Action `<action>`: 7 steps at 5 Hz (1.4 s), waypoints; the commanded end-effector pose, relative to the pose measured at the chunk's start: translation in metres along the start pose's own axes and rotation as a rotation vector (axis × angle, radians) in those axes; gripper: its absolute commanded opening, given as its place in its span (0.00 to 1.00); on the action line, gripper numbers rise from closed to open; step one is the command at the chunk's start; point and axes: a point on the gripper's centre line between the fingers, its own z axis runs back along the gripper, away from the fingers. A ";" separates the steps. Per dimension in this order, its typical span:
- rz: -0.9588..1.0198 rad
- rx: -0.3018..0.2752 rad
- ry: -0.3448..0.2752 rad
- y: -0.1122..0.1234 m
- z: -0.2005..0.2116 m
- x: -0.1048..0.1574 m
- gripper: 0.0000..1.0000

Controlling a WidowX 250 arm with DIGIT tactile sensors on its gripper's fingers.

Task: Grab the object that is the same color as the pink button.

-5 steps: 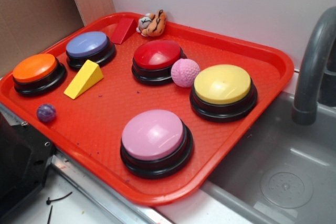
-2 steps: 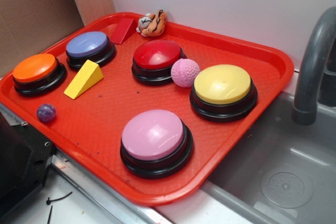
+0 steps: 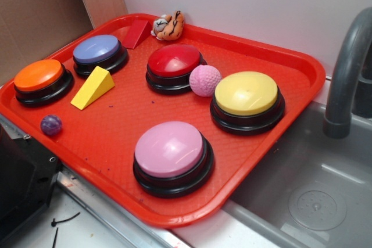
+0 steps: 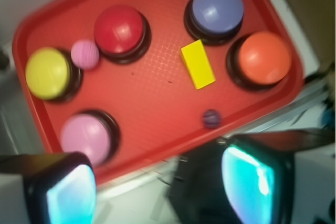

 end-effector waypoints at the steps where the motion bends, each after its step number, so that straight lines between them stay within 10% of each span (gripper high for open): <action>1: 0.358 -0.077 -0.035 -0.035 -0.037 0.032 1.00; 7: 0.872 0.051 -0.106 -0.089 -0.174 0.087 1.00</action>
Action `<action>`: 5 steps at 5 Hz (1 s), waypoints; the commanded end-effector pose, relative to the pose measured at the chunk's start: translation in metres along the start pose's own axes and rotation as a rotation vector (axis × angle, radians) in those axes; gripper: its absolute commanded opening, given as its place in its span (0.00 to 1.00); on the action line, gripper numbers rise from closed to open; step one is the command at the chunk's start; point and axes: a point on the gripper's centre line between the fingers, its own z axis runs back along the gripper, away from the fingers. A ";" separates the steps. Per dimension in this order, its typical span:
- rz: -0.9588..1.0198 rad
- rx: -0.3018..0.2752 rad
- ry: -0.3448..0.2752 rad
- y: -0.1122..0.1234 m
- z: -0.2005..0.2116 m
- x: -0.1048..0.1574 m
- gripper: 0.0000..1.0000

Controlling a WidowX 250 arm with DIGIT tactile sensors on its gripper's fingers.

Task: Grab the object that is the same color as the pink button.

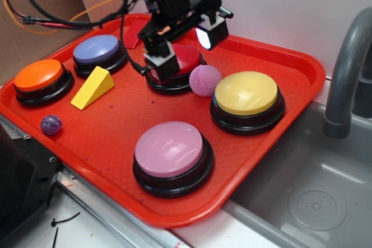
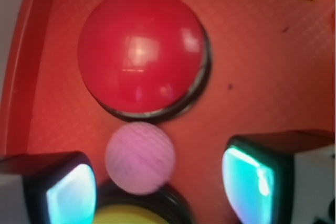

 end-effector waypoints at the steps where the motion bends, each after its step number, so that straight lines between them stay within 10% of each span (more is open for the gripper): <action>1: 0.004 -0.021 -0.002 -0.020 -0.020 0.010 1.00; 2: -0.015 0.004 -0.005 -0.015 -0.030 0.009 1.00; 3: -0.051 0.013 0.005 -0.011 -0.036 0.006 0.21; 4: -0.088 -0.002 0.026 -0.011 -0.032 0.003 0.00; 5: -0.196 -0.022 0.109 -0.012 -0.030 0.000 0.00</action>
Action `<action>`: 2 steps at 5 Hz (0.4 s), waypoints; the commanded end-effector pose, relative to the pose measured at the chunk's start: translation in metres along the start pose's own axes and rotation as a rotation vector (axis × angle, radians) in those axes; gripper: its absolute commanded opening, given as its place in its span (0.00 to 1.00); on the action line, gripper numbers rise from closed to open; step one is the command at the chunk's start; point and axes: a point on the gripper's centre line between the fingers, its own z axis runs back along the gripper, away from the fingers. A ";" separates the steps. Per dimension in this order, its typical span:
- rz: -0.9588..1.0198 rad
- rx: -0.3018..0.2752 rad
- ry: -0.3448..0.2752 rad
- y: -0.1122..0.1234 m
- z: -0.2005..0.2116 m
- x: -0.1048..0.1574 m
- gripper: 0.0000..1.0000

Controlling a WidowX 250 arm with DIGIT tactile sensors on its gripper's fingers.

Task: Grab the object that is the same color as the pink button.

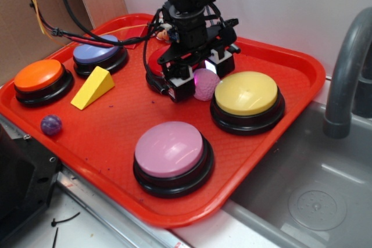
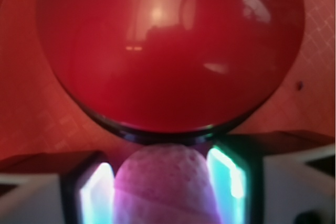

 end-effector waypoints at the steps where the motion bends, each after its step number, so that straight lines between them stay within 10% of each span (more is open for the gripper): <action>1: -0.273 -0.112 0.148 -0.008 0.028 0.003 0.00; 2: -0.325 -0.150 0.172 -0.002 0.059 0.006 0.00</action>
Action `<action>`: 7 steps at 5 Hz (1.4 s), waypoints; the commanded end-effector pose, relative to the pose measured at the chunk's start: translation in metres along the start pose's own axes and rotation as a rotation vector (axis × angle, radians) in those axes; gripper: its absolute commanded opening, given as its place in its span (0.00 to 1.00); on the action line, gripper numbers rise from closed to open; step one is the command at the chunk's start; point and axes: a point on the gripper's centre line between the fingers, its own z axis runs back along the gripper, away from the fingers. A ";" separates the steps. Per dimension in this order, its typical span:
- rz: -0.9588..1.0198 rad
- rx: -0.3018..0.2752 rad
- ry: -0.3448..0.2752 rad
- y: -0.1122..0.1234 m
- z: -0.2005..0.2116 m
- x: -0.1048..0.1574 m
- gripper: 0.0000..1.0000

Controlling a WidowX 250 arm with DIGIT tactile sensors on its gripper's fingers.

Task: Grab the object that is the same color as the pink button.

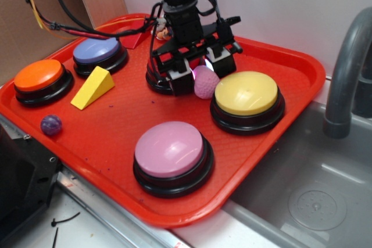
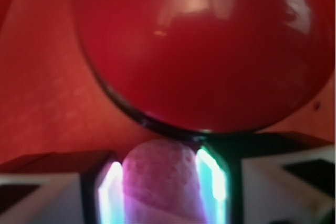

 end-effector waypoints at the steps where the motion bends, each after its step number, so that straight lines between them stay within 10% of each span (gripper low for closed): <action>1: -0.057 -0.127 -0.008 0.006 0.087 -0.002 0.00; 4: -0.544 0.011 -0.080 0.054 0.174 0.009 0.00; 7: -0.777 0.083 -0.117 0.067 0.174 0.031 0.00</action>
